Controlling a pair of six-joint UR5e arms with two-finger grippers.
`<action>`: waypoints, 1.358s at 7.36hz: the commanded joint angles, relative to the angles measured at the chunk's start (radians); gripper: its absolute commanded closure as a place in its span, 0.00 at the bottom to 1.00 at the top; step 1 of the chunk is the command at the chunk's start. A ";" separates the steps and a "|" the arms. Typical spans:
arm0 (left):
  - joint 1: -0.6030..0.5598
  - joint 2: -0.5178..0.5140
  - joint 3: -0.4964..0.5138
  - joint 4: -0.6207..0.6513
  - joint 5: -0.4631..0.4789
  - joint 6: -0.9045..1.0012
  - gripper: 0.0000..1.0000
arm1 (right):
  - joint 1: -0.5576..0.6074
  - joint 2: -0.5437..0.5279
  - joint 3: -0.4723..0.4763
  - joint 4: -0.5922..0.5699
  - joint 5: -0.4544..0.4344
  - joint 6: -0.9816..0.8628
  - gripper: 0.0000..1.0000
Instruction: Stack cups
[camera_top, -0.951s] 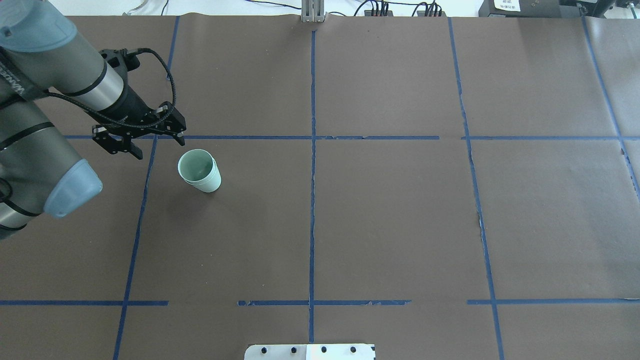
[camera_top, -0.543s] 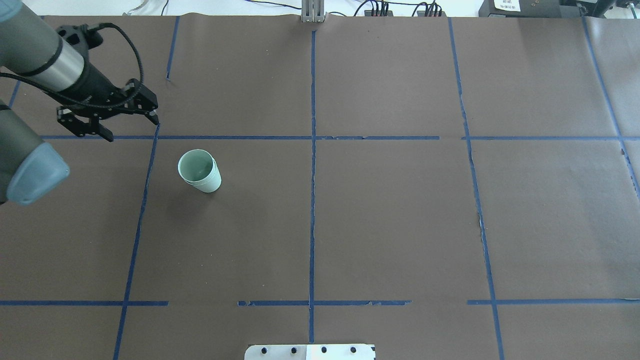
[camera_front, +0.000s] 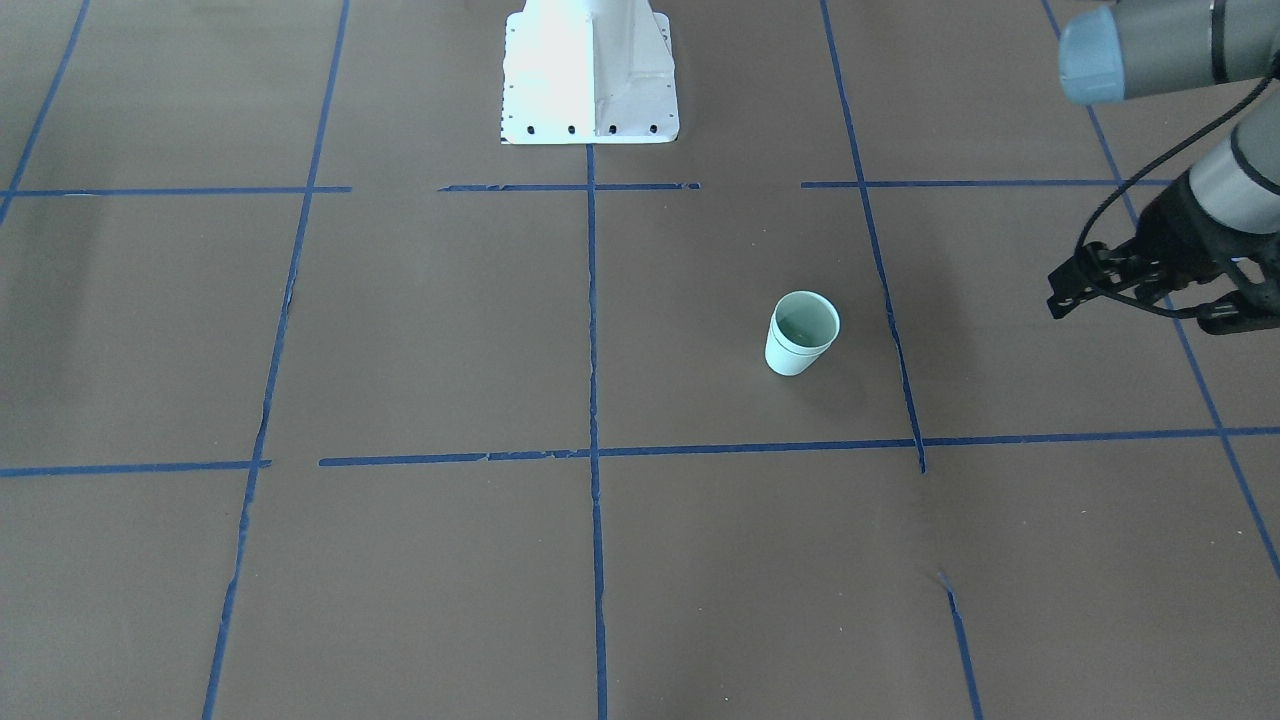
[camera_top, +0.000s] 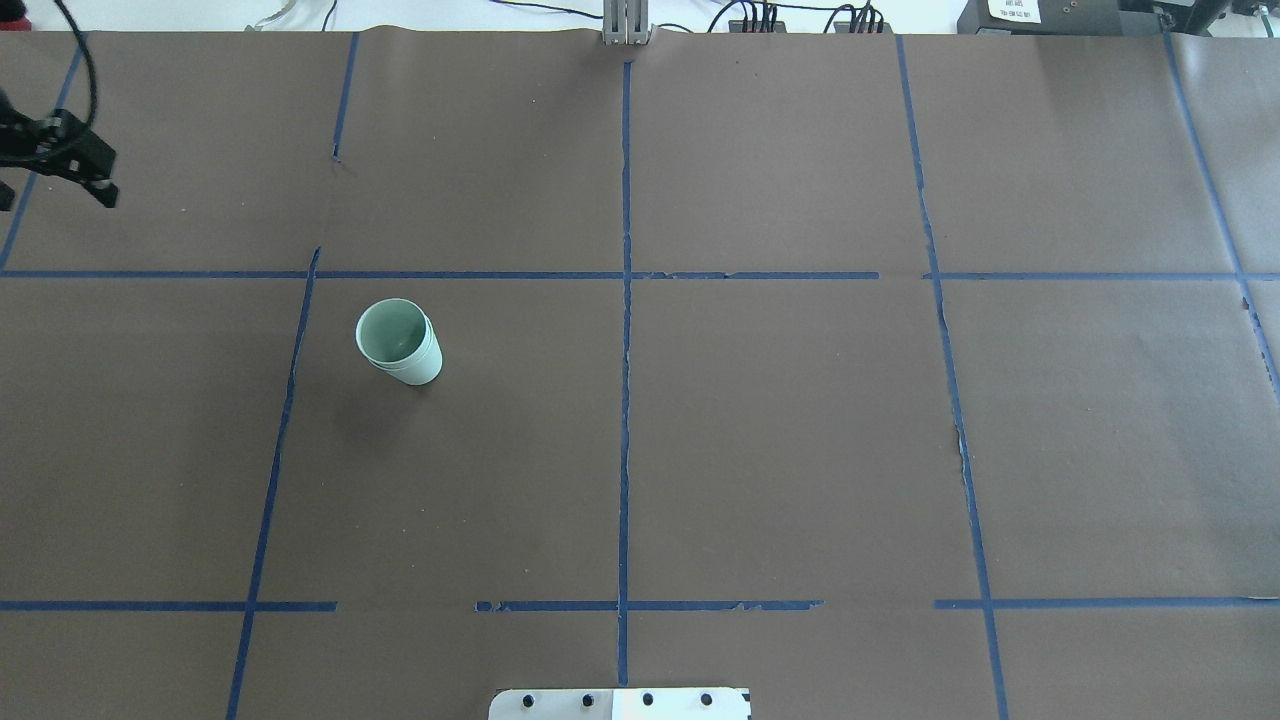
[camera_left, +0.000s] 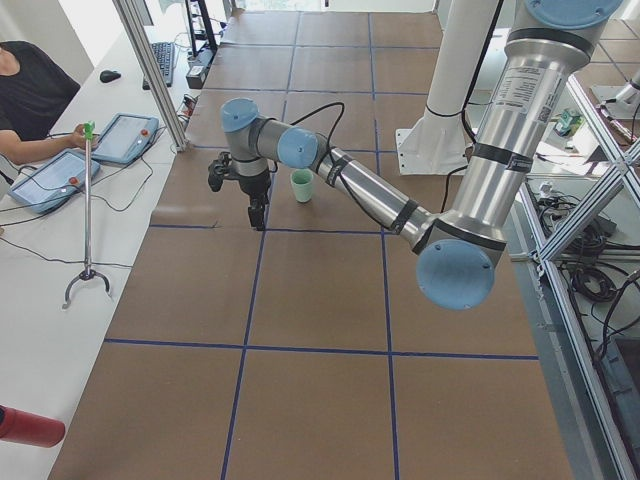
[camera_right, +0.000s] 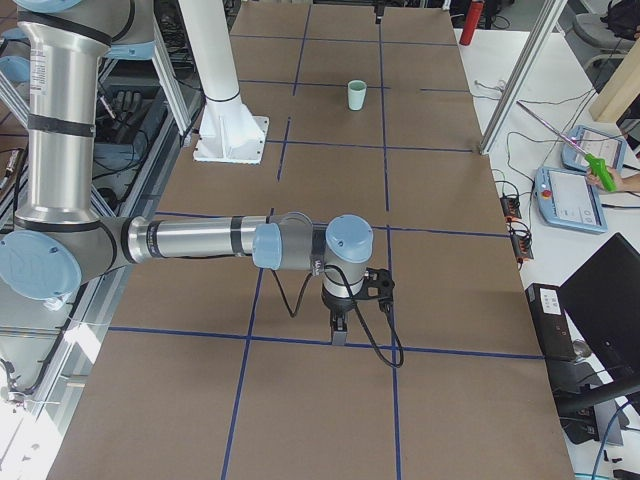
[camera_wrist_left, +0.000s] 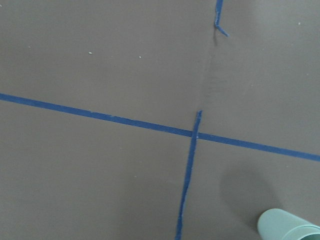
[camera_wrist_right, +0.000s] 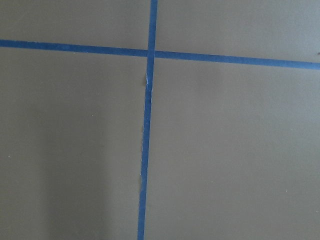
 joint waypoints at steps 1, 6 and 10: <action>-0.177 0.115 0.060 -0.041 -0.006 0.314 0.00 | 0.000 0.000 0.000 0.000 0.000 0.000 0.00; -0.216 0.277 0.260 -0.440 -0.015 0.340 0.00 | 0.000 -0.001 0.000 0.000 0.000 0.000 0.00; -0.248 0.278 0.255 -0.379 -0.067 0.269 0.00 | 0.000 0.000 0.000 -0.001 0.000 0.000 0.00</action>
